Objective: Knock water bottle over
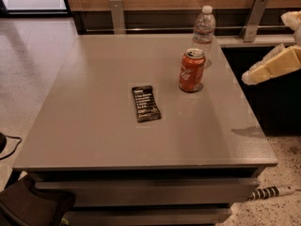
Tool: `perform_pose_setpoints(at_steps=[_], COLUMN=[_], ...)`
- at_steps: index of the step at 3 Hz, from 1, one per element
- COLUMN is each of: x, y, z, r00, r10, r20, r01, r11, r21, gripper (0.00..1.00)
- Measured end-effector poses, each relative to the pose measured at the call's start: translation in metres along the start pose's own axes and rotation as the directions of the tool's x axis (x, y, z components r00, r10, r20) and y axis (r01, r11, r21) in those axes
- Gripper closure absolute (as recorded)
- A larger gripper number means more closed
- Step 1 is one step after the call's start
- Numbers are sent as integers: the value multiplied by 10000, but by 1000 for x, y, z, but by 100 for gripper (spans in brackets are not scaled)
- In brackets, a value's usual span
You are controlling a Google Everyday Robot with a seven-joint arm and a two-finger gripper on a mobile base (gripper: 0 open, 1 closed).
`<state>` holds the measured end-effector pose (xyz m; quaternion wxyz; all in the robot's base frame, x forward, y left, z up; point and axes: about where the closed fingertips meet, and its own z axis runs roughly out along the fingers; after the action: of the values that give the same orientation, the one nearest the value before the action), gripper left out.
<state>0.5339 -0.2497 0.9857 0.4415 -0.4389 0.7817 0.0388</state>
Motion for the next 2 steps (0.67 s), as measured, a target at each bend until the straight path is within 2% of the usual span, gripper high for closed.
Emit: perform_pose_setpoints(at_steps=[1, 2], x=[-11, -27], y=[-28, -59], z=[18, 45], r00=[9918, 9728], r10=[499, 988], r20=[1180, 2097], r01=[-558, -1160], r11=[9973, 9907], r21=[477, 711], gripper=[0, 0])
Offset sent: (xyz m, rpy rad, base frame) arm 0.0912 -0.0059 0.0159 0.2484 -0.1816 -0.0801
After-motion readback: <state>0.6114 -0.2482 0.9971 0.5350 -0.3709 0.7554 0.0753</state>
